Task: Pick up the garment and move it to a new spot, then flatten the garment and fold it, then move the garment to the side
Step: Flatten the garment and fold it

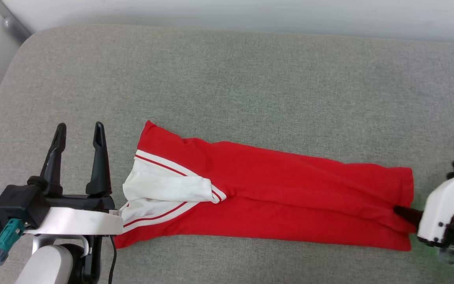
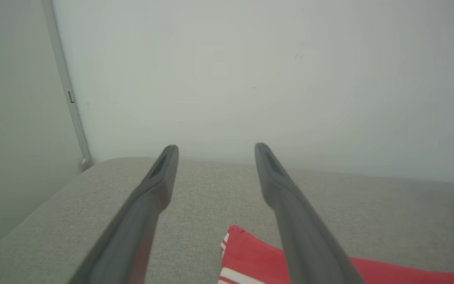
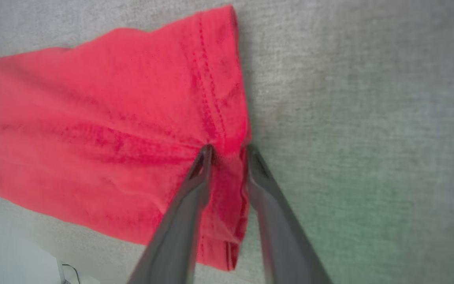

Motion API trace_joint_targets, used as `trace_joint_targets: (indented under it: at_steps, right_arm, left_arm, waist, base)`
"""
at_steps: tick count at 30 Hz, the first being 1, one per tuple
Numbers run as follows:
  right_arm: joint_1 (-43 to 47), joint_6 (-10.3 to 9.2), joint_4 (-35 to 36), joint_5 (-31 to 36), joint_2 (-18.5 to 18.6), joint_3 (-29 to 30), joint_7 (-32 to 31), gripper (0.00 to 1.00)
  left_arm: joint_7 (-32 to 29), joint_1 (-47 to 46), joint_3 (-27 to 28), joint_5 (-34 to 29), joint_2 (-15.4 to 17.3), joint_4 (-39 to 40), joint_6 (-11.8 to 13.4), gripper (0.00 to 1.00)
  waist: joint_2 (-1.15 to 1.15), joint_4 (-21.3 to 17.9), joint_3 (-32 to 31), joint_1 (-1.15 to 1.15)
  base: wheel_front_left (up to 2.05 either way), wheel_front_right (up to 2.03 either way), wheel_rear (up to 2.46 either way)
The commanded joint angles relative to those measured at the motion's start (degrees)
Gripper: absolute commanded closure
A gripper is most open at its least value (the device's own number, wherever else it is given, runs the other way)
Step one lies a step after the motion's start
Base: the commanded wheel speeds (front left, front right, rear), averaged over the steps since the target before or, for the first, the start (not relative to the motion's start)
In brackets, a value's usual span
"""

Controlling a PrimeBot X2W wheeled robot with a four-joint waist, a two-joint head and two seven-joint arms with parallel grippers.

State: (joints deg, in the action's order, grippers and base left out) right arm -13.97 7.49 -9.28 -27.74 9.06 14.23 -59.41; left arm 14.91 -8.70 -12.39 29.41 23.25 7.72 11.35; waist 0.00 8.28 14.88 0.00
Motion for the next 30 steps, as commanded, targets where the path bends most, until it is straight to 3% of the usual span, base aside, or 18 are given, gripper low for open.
trace_joint_targets:
  at_steps: [1, 10, 15, 23, 27, 30]
  right_arm:
    - [0.57, 0.00, -1.43, -0.51, -1.19, -1.57, 0.00, 1.00]
    - [-0.51, -0.01, 3.42, -2.29, 4.65, -6.06, 4.28, 1.00]
    - [-0.06, -0.02, 4.58, -1.95, 6.71, -5.26, 3.82, 1.00]
    - [0.61, -0.01, 3.39, 0.04, 8.41, 6.61, 2.45, 1.00]
    - [-0.72, -0.01, 5.15, 0.86, 6.23, 13.21, 1.11, 1.00]
    - [-2.09, -0.01, 5.91, -1.26, 1.84, 17.12, -2.13, 1.00]
  left_arm:
    - [0.38, 0.19, 0.01, -0.20, -0.08, -0.17, -0.21, 0.00]
    - [-0.37, 2.83, 0.15, -0.19, 0.36, -2.35, 0.61, 0.00]
    - [-0.81, 4.38, 0.27, -0.15, 0.54, -2.09, 1.35, 0.00]
    - [-1.45, 5.71, -0.56, -0.70, 0.64, -1.22, 2.22, 0.00]
    - [-1.46, 5.80, -0.63, -0.79, 0.85, -0.93, 2.29, 0.00]
    - [-1.39, 5.86, -0.40, -0.58, 0.97, -0.81, 2.45, 0.00]
  waist:
    - [0.00, -0.13, -0.22, 0.00]
    - [0.00, -2.34, -4.14, 0.00]
    - [0.00, -3.73, -5.60, 0.00]
    - [0.00, -5.29, -7.05, 0.00]
    - [0.00, -5.75, -7.05, 0.00]
    - [0.00, -6.07, -6.99, 0.00]
  base:
    - [0.00, 0.00, 0.00]
    - [0.00, 0.00, 0.00]
    - [0.00, 0.00, 0.00]
    - [0.00, 0.00, 0.00]
    - [0.00, 0.00, 0.00]
    - [0.00, 0.00, 0.00]
